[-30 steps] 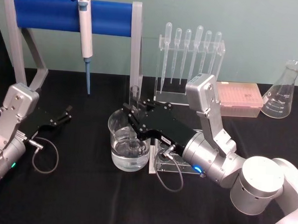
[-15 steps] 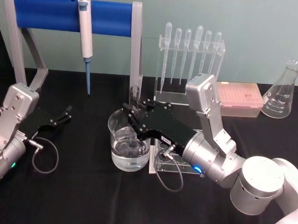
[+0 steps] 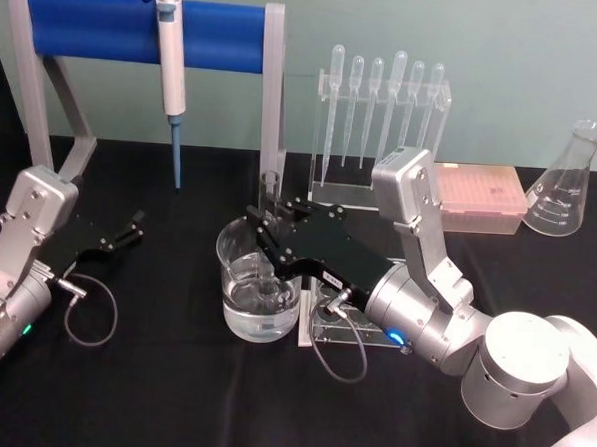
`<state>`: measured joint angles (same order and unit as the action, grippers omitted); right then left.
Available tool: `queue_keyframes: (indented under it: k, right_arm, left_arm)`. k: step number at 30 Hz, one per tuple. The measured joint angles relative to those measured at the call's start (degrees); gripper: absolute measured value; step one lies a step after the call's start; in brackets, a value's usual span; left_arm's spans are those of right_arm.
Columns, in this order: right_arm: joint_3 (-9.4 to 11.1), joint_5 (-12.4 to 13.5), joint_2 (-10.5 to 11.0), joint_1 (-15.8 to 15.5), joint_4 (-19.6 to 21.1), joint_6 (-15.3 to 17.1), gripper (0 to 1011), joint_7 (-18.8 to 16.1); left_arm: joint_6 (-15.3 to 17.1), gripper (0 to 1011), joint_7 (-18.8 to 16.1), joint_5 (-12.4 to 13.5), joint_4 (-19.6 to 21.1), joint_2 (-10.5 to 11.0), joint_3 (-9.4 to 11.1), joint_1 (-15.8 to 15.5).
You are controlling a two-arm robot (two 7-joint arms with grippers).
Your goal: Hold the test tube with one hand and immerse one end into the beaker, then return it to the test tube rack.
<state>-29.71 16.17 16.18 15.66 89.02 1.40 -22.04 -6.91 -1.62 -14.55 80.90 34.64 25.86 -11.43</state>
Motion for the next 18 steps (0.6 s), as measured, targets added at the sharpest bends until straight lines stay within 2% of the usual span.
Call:
queue_keyframes:
  k: [18]
  right_arm:
    - [0.0, 0.0, 0.0, 0.0, 0.0, 0.0, 224, 0.0]
  left_arm:
    - [0.0, 1000, 0.0, 0.0, 0.0, 0.0, 0.0, 0.0]
